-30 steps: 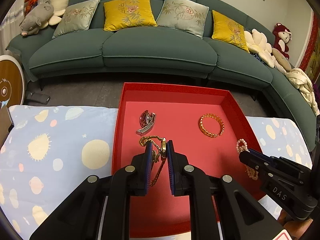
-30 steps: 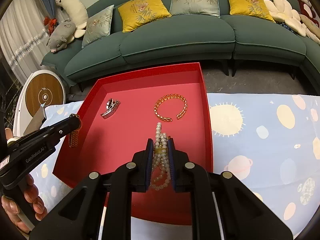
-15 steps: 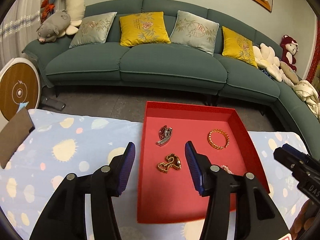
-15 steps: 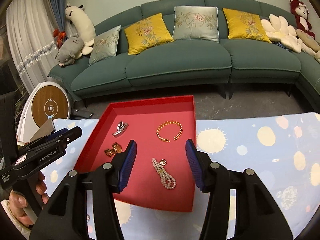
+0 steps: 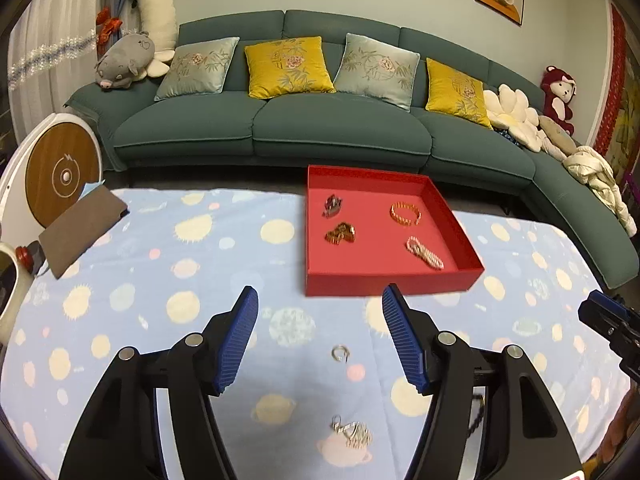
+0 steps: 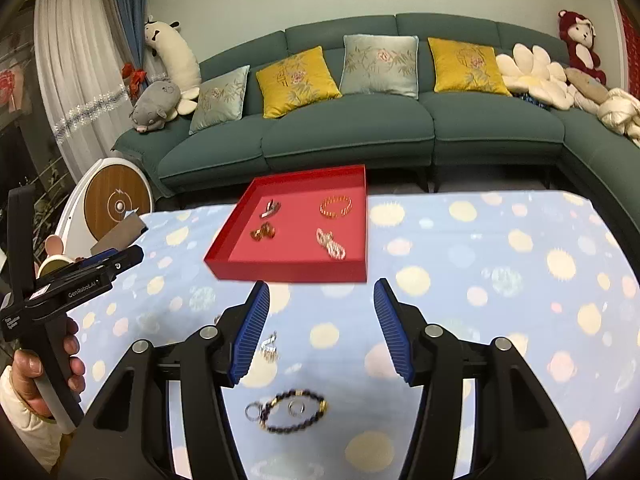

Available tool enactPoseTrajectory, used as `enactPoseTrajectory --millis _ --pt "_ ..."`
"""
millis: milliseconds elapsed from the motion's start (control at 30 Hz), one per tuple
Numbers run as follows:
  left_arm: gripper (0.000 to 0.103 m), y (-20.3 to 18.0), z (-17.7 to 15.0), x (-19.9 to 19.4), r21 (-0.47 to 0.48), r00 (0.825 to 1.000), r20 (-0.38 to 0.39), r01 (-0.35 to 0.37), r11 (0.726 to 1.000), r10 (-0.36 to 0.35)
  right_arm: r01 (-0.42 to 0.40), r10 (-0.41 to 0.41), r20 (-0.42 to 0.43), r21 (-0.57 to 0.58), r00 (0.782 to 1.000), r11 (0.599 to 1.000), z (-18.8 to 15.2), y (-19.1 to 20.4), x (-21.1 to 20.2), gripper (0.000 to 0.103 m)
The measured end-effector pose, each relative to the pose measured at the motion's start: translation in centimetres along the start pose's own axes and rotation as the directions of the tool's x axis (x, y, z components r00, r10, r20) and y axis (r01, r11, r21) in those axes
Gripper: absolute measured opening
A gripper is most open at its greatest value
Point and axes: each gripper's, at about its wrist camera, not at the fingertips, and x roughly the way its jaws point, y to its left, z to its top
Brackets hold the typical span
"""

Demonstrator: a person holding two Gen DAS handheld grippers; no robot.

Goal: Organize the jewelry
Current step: 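Withdraw both open tools from the red tray, then grasp the black bead bracelet with the right tool and lift it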

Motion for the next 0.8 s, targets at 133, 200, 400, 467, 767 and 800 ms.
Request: enactPoseTrajectory --millis 133,200,400,467,767,800 --pt "0.062 0.3 -4.2 0.1 -0.011 0.997 -0.083 0.006 1.000 -0.007 -0.010 0.016 -0.096 0.064 0.995 0.998 -4.7 0.1 0.7 0.052" --pt "0.062 0.6 -5.8 0.2 -0.010 0.994 -0.106 0.011 1.000 -0.012 -0.010 0.022 -0.142 0.086 0.990 0.996 -6.7 0.2 1.2 0.052" --pt "0.062 1.7 -8.8 0.5 -0.054 0.989 -0.139 0.042 0.998 -0.049 0.043 -0.031 -0.173 0.070 0.984 0.997 -8.6 0.5 2.6 0.042" --pt "0.062 1.9 -9.4 0.9 -0.045 0.989 -0.145 0.026 0.999 -0.032 0.064 -0.050 -0.187 0.068 0.981 0.996 -9.1 0.2 3.3 0.039" --pt "0.062 2.0 -10.4 2.2 -0.027 0.984 -0.179 0.011 1.000 -0.016 0.098 -0.084 -0.225 0.053 0.971 0.994 -9.5 0.2 6.3 0.033" --pt "0.062 1.9 -10.6 2.4 -0.022 0.983 -0.185 0.009 1.000 -0.013 0.106 -0.094 -0.228 0.041 0.969 0.994 -9.6 0.3 6.7 0.033"
